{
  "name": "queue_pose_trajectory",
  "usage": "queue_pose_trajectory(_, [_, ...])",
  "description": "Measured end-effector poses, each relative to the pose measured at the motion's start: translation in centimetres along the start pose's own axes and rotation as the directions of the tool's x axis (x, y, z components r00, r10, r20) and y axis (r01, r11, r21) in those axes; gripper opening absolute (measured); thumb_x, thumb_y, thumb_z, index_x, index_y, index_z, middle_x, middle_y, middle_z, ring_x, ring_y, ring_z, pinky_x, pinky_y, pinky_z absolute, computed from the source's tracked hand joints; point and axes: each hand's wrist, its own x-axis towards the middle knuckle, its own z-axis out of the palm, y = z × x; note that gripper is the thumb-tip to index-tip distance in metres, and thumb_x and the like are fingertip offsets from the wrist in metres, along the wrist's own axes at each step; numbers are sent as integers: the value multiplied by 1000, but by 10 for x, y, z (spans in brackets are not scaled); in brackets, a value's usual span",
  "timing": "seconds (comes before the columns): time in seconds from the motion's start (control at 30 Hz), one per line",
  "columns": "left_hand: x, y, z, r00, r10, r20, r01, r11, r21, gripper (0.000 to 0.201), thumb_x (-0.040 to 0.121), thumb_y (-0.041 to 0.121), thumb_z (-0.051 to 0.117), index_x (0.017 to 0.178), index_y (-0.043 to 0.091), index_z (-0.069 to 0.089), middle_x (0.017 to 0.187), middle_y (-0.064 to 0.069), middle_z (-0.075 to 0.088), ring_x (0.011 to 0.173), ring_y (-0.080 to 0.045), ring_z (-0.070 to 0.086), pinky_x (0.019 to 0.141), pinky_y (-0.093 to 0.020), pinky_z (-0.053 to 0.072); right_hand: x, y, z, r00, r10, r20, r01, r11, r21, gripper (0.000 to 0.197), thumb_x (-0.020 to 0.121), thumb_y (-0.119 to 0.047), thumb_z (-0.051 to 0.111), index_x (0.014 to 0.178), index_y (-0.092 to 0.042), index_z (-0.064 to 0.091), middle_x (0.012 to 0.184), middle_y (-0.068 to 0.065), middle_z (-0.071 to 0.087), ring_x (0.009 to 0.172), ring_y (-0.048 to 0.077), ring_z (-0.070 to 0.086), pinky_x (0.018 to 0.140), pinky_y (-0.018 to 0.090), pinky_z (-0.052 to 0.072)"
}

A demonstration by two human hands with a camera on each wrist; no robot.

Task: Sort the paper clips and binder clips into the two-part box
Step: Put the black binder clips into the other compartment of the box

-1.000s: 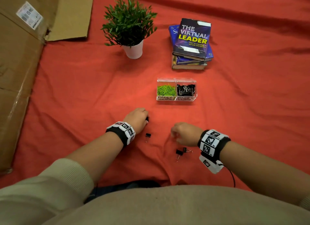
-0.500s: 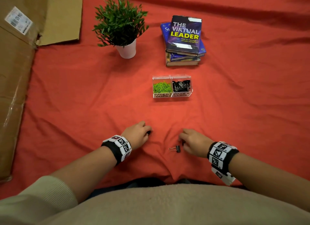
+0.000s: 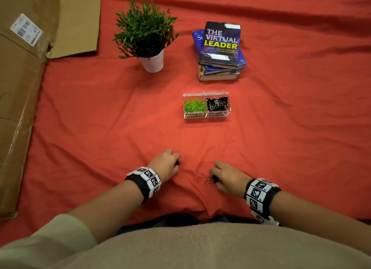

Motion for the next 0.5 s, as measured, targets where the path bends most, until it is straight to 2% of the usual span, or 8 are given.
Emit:
queue_pose_trajectory(0.13, [2, -1, -6, 1000, -9, 6, 9, 995, -100, 21, 80, 21, 60, 100, 15, 62, 101, -9, 58, 92, -31, 62, 84, -37, 51, 1, 5, -5, 998, 50, -28, -44, 986, 158, 30, 77, -14, 59, 107, -11, 57, 104, 7, 50, 92, 21, 54, 84, 30, 45])
queue_pose_trajectory(0.23, [8, 3, -12, 999, -20, -46, 9, 975, -222, 18, 76, 16, 65, 94, 15, 67, 96, -7, 62, 88, -24, 62, 86, -30, 49, 6, 12, -21, 971, 162, -176, -86, 924, 374, 24, 71, -9, 69, 93, -17, 61, 83, -2, 54, 68, 12, 53, 70, 20, 45])
queue_pose_trajectory(0.33, [22, 18, -28, 992, 2, -123, -42, 945, -325, 14, 76, 11, 68, 89, 13, 69, 88, -4, 63, 76, -14, 57, 80, -22, 46, 19, 25, -49, 900, 343, -268, -126, 794, 594, 27, 71, -4, 73, 84, -22, 58, 65, -6, 55, 57, 10, 51, 62, 23, 44])
queue_pose_trajectory(0.4, [38, 34, -44, 984, 29, -173, -92, 924, -371, 11, 78, 10, 69, 88, 13, 69, 85, 0, 59, 72, -10, 53, 76, -21, 47, 30, 35, -73, 842, 438, -315, -117, 718, 686, 26, 72, -2, 74, 80, -22, 58, 64, -5, 57, 55, 6, 51, 59, 19, 44])
queue_pose_trajectory(0.47, [58, 52, -62, 973, 63, -222, -144, 917, -373, 10, 80, 11, 68, 89, 14, 68, 87, 2, 59, 72, -9, 53, 74, -23, 48, 42, 43, -97, 783, 509, -358, -73, 647, 759, 23, 74, -2, 74, 82, -17, 60, 67, -3, 60, 52, 0, 53, 57, 15, 46])
queue_pose_trajectory(0.5, [70, 60, -71, 968, 66, -244, -155, 917, -367, 10, 81, 12, 67, 90, 14, 68, 87, 3, 58, 73, -9, 52, 72, -23, 46, 48, 48, -109, 759, 533, -373, -47, 617, 786, 22, 74, -1, 74, 85, -13, 60, 69, 0, 61, 54, 1, 54, 59, 16, 48])
